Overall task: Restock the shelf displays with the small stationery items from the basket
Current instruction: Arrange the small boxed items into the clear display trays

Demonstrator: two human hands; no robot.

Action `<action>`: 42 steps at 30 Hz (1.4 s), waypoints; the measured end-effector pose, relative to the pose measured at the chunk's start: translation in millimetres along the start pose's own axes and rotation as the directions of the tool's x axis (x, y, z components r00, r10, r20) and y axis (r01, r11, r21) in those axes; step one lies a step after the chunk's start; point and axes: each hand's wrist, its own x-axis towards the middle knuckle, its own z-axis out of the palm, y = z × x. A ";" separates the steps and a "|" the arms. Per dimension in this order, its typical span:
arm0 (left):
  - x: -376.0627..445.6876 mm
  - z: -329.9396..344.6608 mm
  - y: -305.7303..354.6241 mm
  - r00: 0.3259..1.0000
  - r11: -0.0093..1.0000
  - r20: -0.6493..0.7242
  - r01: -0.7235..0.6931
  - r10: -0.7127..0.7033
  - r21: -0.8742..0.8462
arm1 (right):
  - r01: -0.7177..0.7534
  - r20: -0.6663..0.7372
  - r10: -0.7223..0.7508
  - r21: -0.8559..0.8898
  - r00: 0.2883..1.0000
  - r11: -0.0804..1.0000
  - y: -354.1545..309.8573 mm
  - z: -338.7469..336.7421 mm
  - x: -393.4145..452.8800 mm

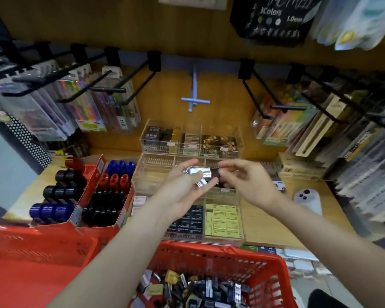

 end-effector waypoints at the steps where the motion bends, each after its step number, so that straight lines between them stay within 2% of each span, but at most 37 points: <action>1: -2.2 0.1 -1.8 1.000 1.000 0.009 -0.004 0.004 0.018 | 0.008 0.032 -0.011 0.080 0.999 0.997 -2.4 5.9 -5.4; 4: -6.5 -1.2 -3.6 0.999 0.997 0.026 -0.030 0.028 0.065 | 0.046 0.009 -0.049 0.181 0.999 0.982 -6.2 13.9 -12.6; 9: -7.5 -5.5 -5.7 0.998 0.985 0.028 -0.063 0.059 0.161 | 0.077 -0.020 -0.075 0.115 0.997 0.990 -7.3 14.0 -12.2; 14: -2.9 -7.4 -1.8 0.998 0.999 0.040 -0.045 0.046 -0.021 | 0.106 -0.060 -0.110 -0.066 0.992 0.992 -9.1 16.6 0.6; 18: 9.5 -13.5 11.9 0.993 0.994 -0.050 -0.110 0.108 -0.024 | -0.015 -0.252 -0.001 -0.061 0.968 0.998 -19.6 8.9 41.9; 19: 12.4 -15.4 16.4 0.989 0.992 -0.078 -0.128 0.126 -0.024 | -0.034 -0.282 0.000 -0.115 0.959 0.993 -23.5 6.2 55.6; 23: 21.2 -23.1 28.7 0.983 0.986 -0.094 -0.160 0.156 -0.038 | -0.022 -0.252 -0.068 -0.337 0.965 0.941 -37.0 11.9 107.4; 27: 28.0 -31.0 33.6 0.964 0.966 -0.112 -0.228 0.242 0.122 | -0.095 -0.199 -0.001 -0.471 0.980 0.877 -38.3 35.6 147.6; 30: 30.7 -36.6 37.0 0.951 0.954 -0.126 -0.266 0.284 0.139 | -0.133 -0.169 0.046 -0.545 0.985 0.828 -32.5 52.1 165.0; 35: 33.2 -41.5 36.0 0.940 0.956 -0.177 -0.284 0.293 0.076 | -0.245 -0.287 0.047 -0.709 0.957 0.661 -34.4 68.8 173.5; 37: 34.3 -40.3 36.1 0.935 0.955 -0.192 -0.288 0.297 0.074 | -0.135 -0.221 -0.019 -0.658 0.975 0.741 -38.5 65.8 167.4; 39: 33.4 -38.8 37.3 0.925 0.949 -0.213 -0.303 0.314 0.082 | 0.088 -0.088 -0.145 -0.468 0.986 0.879 -43.6 59.3 148.9; 40: 33.0 -38.1 37.9 0.920 0.945 -0.213 -0.317 0.328 0.086 | 0.211 -0.007 -0.232 -0.391 0.973 0.896 -47.6 54.6 135.1; 42: 32.5 -35.6 39.2 0.909 0.932 -0.208 -0.348 0.361 0.098 | 0.393 0.149 -0.363 -0.351 0.920 0.850 -52.6 43.4 109.1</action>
